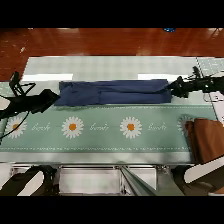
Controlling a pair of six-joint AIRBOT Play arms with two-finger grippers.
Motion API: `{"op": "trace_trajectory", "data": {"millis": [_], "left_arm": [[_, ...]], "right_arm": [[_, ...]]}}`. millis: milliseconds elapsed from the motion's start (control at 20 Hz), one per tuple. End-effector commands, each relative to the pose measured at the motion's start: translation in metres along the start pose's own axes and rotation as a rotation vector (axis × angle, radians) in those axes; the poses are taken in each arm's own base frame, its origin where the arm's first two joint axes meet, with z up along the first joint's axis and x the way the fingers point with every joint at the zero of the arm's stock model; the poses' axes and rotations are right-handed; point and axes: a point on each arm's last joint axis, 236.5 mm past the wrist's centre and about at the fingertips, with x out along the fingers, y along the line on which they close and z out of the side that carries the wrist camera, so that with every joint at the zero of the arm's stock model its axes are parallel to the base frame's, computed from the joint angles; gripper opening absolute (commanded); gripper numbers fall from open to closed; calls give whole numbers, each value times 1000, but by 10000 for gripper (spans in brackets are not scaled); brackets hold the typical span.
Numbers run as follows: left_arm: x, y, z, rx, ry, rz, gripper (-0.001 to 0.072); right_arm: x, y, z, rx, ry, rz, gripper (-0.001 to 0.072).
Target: Fold the shirts.
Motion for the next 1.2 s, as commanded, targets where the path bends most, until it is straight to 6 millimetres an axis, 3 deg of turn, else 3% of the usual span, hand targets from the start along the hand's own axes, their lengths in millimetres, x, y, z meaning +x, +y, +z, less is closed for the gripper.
{"op": "trace_trajectory", "data": {"millis": [0,50,100,150,250,450,650,900,1000,1150], "left_arm": [[3,-3,-1,-4,-10,-12,504],[3,-3,-2,-4,-10,-12,504],[3,-4,-2,-5,-10,-13,503],[3,-5,-2,-10,-9,-17,462],[2,-8,-2,-4,-8,-30,36],[4,-58,-17,101,18,-195,31],[26,-114,-45,235,8,-262,31],[90,-209,-125,434,278,-342,31],[117,-249,-168,528,410,-384,30],[153,-294,-224,629,531,-437,30]], "right_arm": [[35,30,-8,-60,25,18,310],[38,41,-7,-90,25,20,111],[37,52,-7,-124,29,27,22],[29,62,-7,-157,33,29,22],[4,73,-8,-211,6,-5,21],[-77,73,-34,-362,-63,-229,21],[-133,99,-98,-454,-182,-255,22],[-152,127,-184,-477,-254,-122,22],[-157,136,-200,-486,-272,-87,22],[-163,147,-214,-507,-278,-52,22]]}}
